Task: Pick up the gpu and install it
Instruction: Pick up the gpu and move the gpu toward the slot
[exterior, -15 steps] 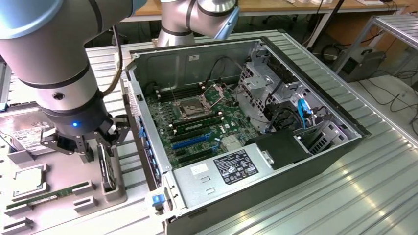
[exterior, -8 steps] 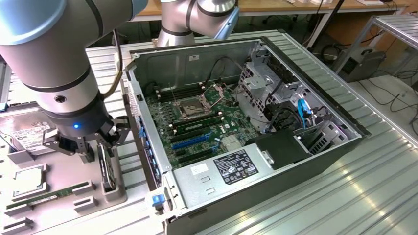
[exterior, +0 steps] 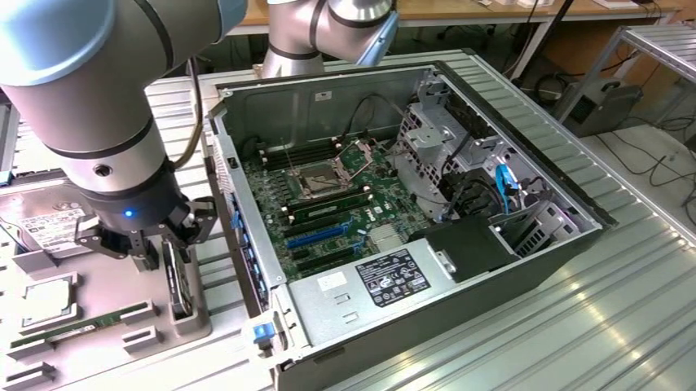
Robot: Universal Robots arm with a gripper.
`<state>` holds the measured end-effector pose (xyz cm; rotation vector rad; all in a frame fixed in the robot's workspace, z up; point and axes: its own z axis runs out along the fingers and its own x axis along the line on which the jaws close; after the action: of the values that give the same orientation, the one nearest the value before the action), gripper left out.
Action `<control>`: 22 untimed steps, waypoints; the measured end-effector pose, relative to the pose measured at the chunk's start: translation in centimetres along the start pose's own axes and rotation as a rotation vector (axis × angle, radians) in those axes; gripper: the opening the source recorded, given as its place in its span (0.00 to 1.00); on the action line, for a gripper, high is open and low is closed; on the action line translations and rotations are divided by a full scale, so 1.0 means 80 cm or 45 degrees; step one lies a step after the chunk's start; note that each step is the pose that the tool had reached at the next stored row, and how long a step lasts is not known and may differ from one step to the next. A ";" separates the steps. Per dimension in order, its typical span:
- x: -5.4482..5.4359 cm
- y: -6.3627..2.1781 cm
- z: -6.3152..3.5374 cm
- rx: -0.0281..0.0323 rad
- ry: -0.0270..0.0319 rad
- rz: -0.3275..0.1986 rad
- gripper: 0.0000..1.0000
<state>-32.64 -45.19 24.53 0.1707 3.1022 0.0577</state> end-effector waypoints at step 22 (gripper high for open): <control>0.003 0.000 0.001 -0.0054 -0.0047 -0.026 0.27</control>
<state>-32.88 -45.18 24.44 0.1387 3.0993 0.0634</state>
